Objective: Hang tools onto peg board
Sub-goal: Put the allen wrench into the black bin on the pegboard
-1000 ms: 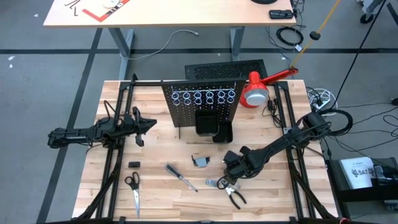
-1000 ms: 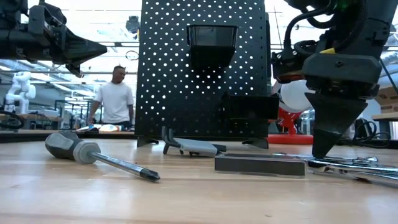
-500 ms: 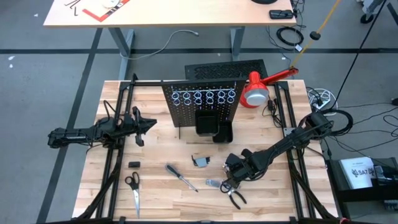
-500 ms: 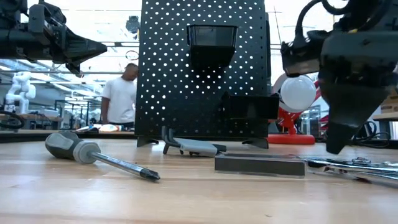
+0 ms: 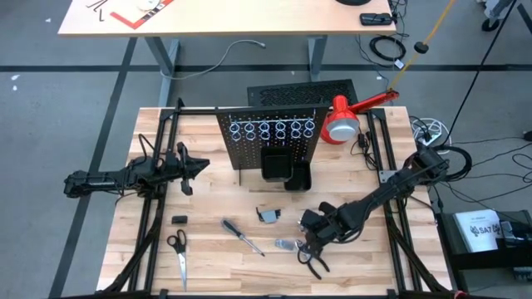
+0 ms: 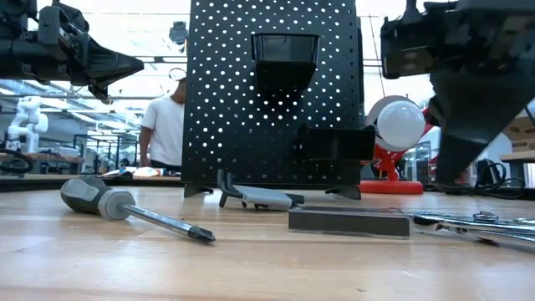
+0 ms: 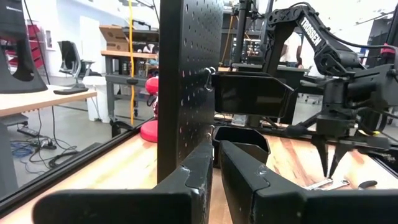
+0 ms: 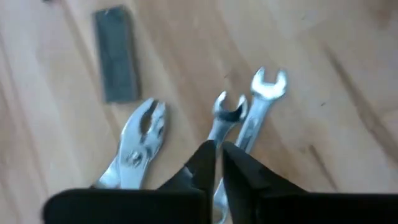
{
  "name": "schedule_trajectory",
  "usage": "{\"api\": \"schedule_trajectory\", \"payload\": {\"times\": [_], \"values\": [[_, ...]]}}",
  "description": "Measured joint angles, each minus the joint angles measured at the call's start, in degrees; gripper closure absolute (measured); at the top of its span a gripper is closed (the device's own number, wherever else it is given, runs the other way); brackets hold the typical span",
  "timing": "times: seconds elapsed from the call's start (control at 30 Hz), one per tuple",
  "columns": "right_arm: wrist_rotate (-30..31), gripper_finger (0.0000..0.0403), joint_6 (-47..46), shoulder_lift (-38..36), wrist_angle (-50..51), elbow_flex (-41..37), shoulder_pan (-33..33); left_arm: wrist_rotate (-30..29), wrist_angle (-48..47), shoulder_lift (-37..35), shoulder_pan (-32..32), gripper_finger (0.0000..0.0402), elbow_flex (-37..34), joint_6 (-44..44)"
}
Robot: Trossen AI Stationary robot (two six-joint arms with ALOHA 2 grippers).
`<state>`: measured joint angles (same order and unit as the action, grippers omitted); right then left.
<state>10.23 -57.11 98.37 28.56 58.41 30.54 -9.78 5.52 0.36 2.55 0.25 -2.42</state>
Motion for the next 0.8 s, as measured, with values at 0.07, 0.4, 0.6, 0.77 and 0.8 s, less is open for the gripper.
{"api": "schedule_trajectory", "payload": {"times": [0.07,0.4,0.6,0.77,0.8], "values": [[-1.25,0.0339,0.85,-0.02,0.3,0.02,0.71,0.01,-0.02,0.0,0.0,0.0361,0.0,0.01],[-4.53,0.0231,2.54,0.13,5.77,0.07,3.33,0.02,-0.01,0.0,0.0,0.0361,0.0,0.15],[-4.33,0.0241,2.54,0.63,7.2,0.09,3.33,0.83,0.16,0.0,0.0,0.0361,0.0,0.21],[-2.71,0.0245,2.43,0.63,7.45,0.11,3.33,6.13,1.6,0.02,-0.05,0.0361,1.31,1.73],[-2.62,0.0245,2.43,0.63,7.4,0.11,3.33,7.31,2.88,0.02,-0.04,0.0361,2.15,1.73]]}}
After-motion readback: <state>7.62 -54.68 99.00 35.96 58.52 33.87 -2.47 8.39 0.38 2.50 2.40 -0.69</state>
